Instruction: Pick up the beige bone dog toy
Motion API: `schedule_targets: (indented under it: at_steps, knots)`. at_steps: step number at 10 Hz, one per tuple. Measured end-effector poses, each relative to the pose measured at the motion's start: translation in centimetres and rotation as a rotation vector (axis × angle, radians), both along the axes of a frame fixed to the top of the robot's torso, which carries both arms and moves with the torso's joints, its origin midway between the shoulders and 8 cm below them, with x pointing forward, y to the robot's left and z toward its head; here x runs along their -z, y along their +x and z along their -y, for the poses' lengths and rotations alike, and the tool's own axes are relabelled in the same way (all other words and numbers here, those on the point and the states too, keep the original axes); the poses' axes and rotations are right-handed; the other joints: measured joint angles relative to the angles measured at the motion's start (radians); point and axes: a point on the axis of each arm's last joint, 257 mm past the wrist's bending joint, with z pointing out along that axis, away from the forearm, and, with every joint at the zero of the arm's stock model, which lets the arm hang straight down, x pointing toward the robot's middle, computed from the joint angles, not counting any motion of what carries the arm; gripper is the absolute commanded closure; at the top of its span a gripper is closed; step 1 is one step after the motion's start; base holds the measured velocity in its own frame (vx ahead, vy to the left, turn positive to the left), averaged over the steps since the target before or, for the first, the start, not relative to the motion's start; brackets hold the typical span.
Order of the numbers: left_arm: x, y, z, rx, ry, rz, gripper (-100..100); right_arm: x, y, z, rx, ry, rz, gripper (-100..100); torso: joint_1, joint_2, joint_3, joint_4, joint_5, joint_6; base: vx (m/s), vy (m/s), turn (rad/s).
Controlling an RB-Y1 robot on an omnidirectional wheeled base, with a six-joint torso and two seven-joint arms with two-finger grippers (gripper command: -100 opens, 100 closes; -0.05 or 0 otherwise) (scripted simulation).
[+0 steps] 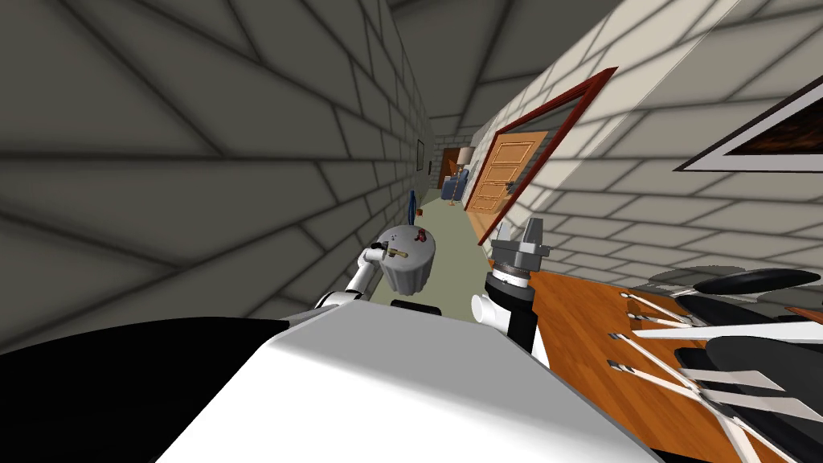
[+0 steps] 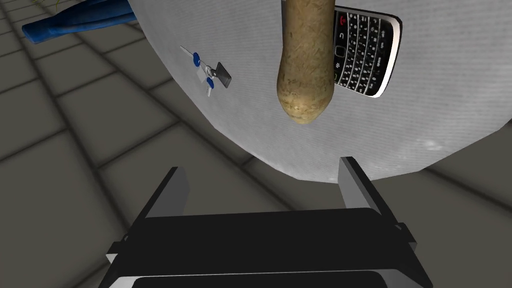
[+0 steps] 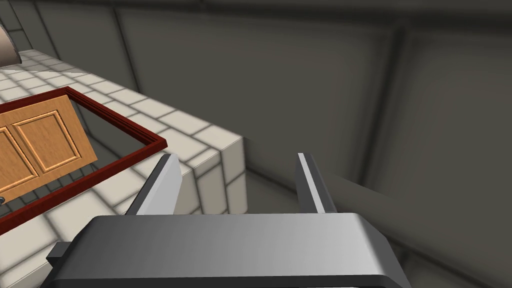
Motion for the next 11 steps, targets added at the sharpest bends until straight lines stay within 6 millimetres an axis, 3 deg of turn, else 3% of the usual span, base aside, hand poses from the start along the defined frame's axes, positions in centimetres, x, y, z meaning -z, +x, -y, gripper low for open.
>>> schedule_targets:
  at_steps: [11]
  knots:
    - [6.8,-4.5,0.8,-0.069,-0.043,-0.326,-100,0.0,0.0,0.0,0.0,0.0,0.0,0,0.0,-0.001,0.0,0.0,0.0,0.0,0.042,-0.022,-0.067]
